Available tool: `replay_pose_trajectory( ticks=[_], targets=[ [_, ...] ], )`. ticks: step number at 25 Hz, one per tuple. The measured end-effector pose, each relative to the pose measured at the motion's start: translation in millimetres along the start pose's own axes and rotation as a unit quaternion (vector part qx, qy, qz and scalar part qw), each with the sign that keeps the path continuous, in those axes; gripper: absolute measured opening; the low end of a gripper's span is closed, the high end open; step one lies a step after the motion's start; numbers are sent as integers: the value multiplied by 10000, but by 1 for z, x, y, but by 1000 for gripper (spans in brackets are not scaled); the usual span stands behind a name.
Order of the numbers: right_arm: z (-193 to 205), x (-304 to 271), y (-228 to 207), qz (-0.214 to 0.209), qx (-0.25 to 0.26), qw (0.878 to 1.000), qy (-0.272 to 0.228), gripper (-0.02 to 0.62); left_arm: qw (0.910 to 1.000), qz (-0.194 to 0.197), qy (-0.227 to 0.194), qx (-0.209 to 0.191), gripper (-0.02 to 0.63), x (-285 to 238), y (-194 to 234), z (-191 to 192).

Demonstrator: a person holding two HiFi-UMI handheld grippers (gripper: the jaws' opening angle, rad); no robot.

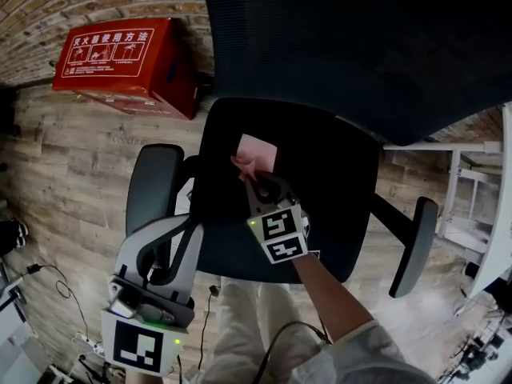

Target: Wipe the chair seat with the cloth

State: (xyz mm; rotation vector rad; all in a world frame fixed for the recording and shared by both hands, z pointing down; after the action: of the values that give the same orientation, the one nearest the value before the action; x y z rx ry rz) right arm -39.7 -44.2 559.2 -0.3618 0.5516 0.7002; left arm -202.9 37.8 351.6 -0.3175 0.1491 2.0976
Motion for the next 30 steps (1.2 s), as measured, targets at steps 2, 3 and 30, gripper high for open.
replay_pose_trajectory(
  ticks=[2,3,30],
  targets=[
    [-3,-5,14,-169,43,9998,-20,52,10000,-61,-2,5,18,6,1,2],
    [-3,-8,21,-244,54,9997,-25,52,10000,-89,-7,10,18,9,0,2],
    [19,26,6,380,-240,9990,-21,52,9996,224,-174,-36,18,-3,-32,-3]
  ],
)
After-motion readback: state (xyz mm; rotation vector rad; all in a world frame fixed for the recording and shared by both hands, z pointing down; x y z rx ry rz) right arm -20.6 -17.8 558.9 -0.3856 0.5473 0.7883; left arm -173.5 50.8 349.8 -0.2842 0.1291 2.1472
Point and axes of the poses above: the fingertips, and each gripper's own axes: x backward along the fingers, y to its left, z out of its underside, the point moved 10 cm from there along x, backward along the fingers, and after that the axes turned 7 degrees about -y, right-handed, at the moved point
